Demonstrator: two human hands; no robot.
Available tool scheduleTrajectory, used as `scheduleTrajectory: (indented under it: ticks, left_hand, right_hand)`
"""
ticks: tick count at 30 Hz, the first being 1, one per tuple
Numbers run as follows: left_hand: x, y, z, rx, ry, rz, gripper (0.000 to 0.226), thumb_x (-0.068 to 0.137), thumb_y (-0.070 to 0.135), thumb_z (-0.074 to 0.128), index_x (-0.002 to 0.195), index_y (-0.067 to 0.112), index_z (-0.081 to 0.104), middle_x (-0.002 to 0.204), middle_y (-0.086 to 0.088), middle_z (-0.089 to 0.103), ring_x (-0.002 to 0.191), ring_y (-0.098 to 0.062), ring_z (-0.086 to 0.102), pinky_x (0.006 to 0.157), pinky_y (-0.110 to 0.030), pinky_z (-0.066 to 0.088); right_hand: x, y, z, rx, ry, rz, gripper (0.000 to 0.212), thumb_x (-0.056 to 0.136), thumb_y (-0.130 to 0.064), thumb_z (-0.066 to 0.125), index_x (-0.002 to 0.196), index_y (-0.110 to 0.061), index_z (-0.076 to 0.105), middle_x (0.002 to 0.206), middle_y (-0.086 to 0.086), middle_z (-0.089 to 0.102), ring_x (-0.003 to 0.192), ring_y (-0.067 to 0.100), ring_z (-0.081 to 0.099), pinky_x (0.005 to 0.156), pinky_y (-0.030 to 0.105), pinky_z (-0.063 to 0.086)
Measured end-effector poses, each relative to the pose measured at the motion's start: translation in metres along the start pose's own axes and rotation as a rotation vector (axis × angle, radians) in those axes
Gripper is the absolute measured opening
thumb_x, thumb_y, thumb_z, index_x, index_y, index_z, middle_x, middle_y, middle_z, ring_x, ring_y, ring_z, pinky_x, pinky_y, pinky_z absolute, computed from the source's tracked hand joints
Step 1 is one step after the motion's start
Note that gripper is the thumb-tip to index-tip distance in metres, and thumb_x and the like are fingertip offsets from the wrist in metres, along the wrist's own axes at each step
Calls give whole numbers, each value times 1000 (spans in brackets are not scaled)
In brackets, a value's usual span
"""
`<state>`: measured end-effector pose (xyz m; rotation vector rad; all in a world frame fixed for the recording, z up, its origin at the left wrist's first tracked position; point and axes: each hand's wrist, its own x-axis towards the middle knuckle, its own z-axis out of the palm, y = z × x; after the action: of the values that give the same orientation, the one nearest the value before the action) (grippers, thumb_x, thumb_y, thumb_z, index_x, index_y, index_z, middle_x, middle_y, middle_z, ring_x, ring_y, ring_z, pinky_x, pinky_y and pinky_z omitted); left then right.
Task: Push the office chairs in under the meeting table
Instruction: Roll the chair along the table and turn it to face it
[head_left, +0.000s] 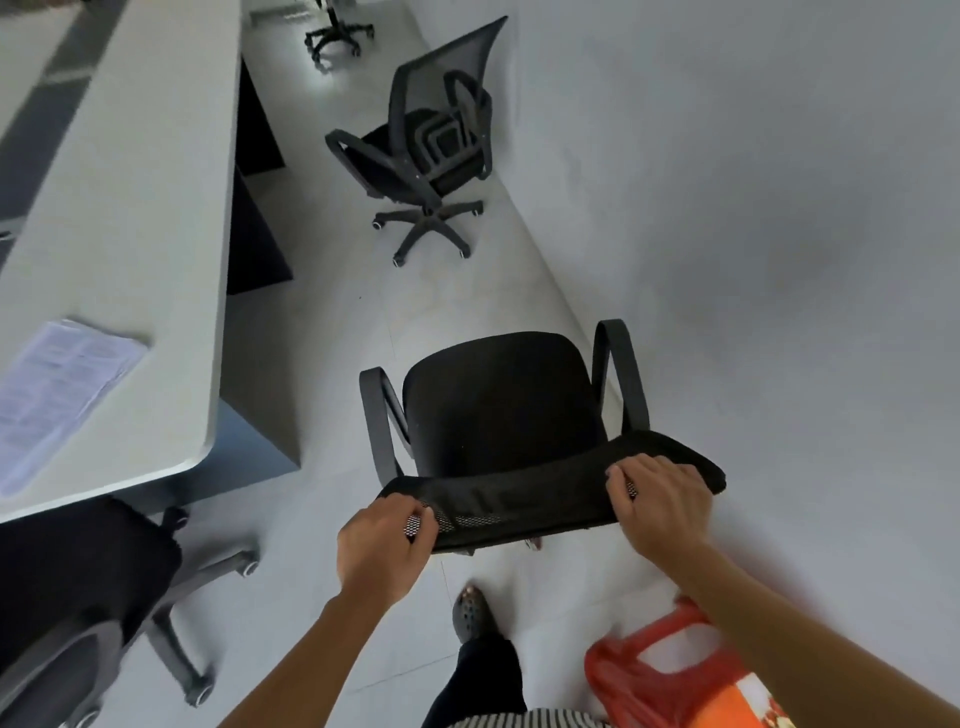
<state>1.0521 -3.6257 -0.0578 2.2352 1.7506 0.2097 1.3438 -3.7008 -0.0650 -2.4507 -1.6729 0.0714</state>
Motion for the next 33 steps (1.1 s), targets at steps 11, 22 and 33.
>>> scheduleTrajectory:
  ticks: [11,22,33]
  left_hand:
    - [116,-45,-31,-6,48,-96,26,90,40,46,82,21,62,76,4,66,62,-10,50,55,-19,34]
    - [228,-57,-29,58,170,-220,26,83,38,47,67,22,60,61,7,62,50,-6,40,47,-14,30]
    - [359,-54,-35,-15,246,-539,24,87,39,47,76,22,60,73,6,63,58,-10,46,53,-22,40]
  right_hand:
    - [163,-87,4,147,-180,60,35,92,-53,42,78,-28,62,65,-8,64,60,9,56,61,25,41]
    - [331,-134,35,24,-89,-135,39,92,-38,41,58,-20,50,48,-3,48,44,11,43,51,25,29]
    - [533,-206,61,117,-53,-506,35,80,-31,43,49,-16,43,40,-2,38,36,14,28,47,21,13]
